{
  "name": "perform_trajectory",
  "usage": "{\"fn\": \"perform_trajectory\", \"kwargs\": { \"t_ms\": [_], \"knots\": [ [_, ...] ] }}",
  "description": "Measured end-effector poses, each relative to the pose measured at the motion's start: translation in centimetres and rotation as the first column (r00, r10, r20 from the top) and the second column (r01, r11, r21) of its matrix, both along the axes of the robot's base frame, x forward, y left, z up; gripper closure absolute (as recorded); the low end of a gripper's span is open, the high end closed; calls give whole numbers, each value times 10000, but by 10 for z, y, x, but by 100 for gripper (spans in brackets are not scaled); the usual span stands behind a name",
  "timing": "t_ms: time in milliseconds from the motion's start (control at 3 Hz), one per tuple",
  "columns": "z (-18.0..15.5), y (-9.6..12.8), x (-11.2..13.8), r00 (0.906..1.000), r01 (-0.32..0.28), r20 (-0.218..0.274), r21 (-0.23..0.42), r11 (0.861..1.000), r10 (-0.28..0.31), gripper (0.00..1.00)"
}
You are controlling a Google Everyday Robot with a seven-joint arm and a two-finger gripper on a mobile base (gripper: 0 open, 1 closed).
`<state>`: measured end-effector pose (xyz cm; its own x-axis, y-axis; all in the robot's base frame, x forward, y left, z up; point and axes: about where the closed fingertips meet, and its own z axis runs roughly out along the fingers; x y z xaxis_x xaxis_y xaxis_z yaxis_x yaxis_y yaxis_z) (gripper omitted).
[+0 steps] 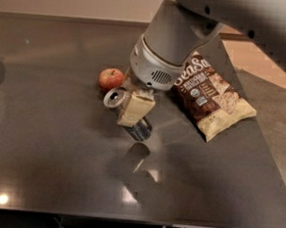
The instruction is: Knock redbull can over
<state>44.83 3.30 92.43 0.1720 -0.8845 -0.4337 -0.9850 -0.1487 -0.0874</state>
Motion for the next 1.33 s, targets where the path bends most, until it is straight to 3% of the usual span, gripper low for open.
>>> {"fn": "perform_trajectory", "kwargs": {
  "t_ms": [333, 667, 1000, 1333],
  "knots": [
    [-12, -12, 4, 9995, -267, 112, -1411, 9896, 286, 100],
    [-26, -18, 3, 9964, -763, 168, -2609, 9624, 835, 82],
    [-39, -20, -1, 9902, -1200, 251, -3544, 9274, 1377, 58],
    [-47, -19, -4, 9835, -1485, 325, -4154, 8974, 1778, 36]
  ]
}}
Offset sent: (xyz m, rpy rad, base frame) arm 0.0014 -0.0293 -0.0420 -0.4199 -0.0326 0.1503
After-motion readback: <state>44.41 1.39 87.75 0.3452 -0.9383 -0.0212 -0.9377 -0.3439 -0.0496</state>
